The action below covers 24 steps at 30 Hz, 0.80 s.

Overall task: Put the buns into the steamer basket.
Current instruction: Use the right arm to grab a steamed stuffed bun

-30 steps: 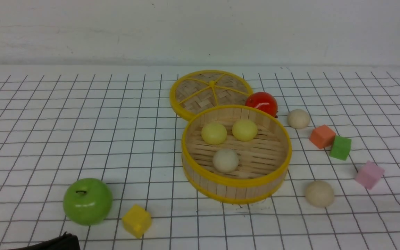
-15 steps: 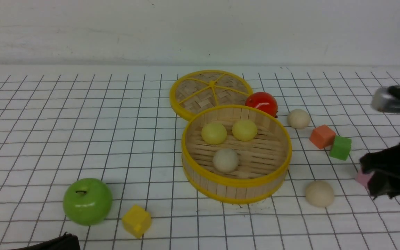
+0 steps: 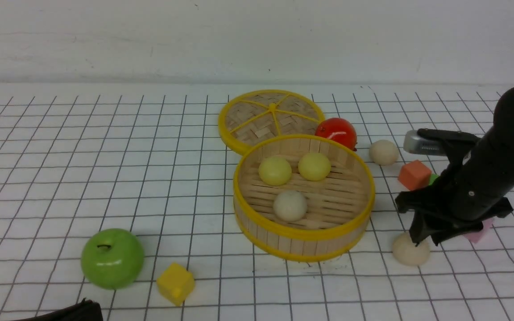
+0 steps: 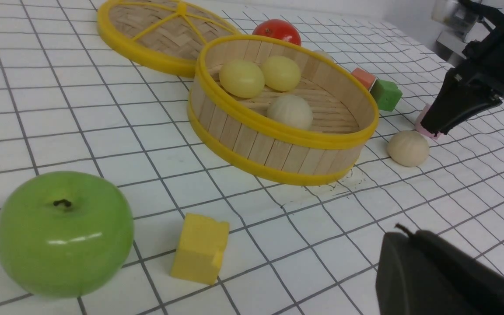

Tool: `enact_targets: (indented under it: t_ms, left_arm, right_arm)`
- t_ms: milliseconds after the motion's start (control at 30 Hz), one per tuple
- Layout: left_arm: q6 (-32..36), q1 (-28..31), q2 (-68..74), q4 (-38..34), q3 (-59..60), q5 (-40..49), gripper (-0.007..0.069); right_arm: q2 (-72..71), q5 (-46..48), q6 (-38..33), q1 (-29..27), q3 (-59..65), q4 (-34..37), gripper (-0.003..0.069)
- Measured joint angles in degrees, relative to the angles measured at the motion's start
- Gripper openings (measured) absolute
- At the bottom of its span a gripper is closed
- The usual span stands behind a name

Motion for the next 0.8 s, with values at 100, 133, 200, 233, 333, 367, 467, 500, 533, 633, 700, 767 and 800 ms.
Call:
enact_targets:
  t_ms: [100, 133, 200, 233, 333, 367, 467, 500, 533, 633, 700, 767, 800]
  left_arm:
    - [0.0, 0.0, 0.0, 0.0, 0.0, 0.0, -0.001]
    - [0.0, 0.0, 0.0, 0.0, 0.0, 0.0, -0.0009]
    - [0.0, 0.0, 0.0, 0.0, 0.0, 0.0, -0.0008]
    - [0.0, 0.0, 0.0, 0.0, 0.0, 0.0, -0.0006]
    - [0.0, 0.0, 0.0, 0.0, 0.04, 0.0, -0.0006]
    - [0.0, 0.0, 0.0, 0.0, 0.04, 0.0, -0.0006]
    - [0.0, 0.0, 0.0, 0.0, 0.04, 0.0, -0.0006]
    - [0.0, 0.0, 0.0, 0.0, 0.04, 0.0, -0.0006]
    - [0.0, 0.0, 0.0, 0.0, 0.04, 0.0, -0.0006]
    - [0.0, 0.0, 0.0, 0.0, 0.04, 0.0, -0.0006]
    - [0.0, 0.0, 0.0, 0.0, 0.04, 0.0, -0.0006]
    - [0.0, 0.0, 0.0, 0.0, 0.04, 0.0, -0.0004]
    - [0.0, 0.0, 0.0, 0.0, 0.04, 0.0, -0.0002]
  right_arm:
    - [0.0, -1.89, 0.0, 0.0, -0.11, 0.0, 0.0274]
    - [0.0, -2.5, 0.0, 0.0, -0.17, 0.0, 0.0274]
    - [0.13, -2.64, 0.0, 0.0, -0.16, 0.0, 0.0274]
    - [0.52, -2.64, 0.0, 0.0, -0.16, 0.0, 0.0274]
    - [1.47, -2.64, 0.0, 0.0, -0.16, 0.11, 0.0274]
    - [1.86, -2.64, 0.0, 0.08, -0.16, 0.24, 0.0274]
    - [2.4, -2.99, 0.0, 0.43, -0.16, 0.17, 0.0274]
    - [2.39, -3.07, 0.0, 0.48, -0.16, 0.17, 0.0274]
    - [2.39, -3.4, 0.0, 0.78, -0.16, 0.06, 0.0274]
    - [2.39, -3.6, -0.06, 1.15, -0.16, -0.27, 0.0272]
    - [2.55, -3.7, -0.06, 1.14, -0.16, -0.48, 0.0264]
    - [3.16, -3.71, -0.06, 1.14, -0.16, -0.87, 0.0249]
    - [3.49, -3.71, -0.06, 1.14, -0.16, -1.01, 0.0242]
